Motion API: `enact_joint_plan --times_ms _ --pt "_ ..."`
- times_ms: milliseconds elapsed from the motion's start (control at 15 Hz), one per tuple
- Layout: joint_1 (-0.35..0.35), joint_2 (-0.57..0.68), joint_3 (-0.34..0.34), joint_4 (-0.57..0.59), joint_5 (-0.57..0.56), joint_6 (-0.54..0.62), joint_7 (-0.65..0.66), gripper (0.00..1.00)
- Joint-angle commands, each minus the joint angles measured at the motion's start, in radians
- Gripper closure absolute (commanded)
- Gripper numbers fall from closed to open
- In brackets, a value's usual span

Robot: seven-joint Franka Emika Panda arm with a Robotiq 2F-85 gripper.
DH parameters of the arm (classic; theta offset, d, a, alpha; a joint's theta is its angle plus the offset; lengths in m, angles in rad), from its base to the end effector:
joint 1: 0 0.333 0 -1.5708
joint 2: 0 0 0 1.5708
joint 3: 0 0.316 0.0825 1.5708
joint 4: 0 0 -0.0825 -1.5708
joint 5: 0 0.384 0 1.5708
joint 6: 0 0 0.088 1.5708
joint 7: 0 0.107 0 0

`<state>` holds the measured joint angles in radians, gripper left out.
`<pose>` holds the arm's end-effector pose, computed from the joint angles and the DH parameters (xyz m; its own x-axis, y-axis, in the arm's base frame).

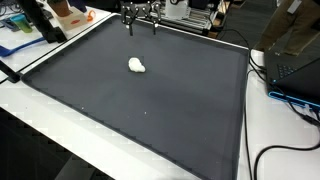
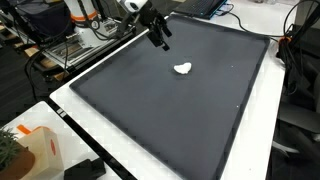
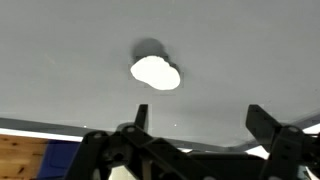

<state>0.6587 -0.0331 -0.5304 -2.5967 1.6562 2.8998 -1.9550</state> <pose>0.4187 -0.0048 0.2647 0.7121 0.3678 0.5980 0.4856 -0.8732 -0.0411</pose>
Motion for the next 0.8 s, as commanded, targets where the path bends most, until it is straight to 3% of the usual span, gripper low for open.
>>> enact_joint_plan --times_ms 0,733 --pt "-0.015 0.076 -0.016 0.049 0.172 -0.070 -0.173 0.00" --pt "-0.046 0.153 -0.048 0.079 0.477 -0.231 -0.500 0.00"
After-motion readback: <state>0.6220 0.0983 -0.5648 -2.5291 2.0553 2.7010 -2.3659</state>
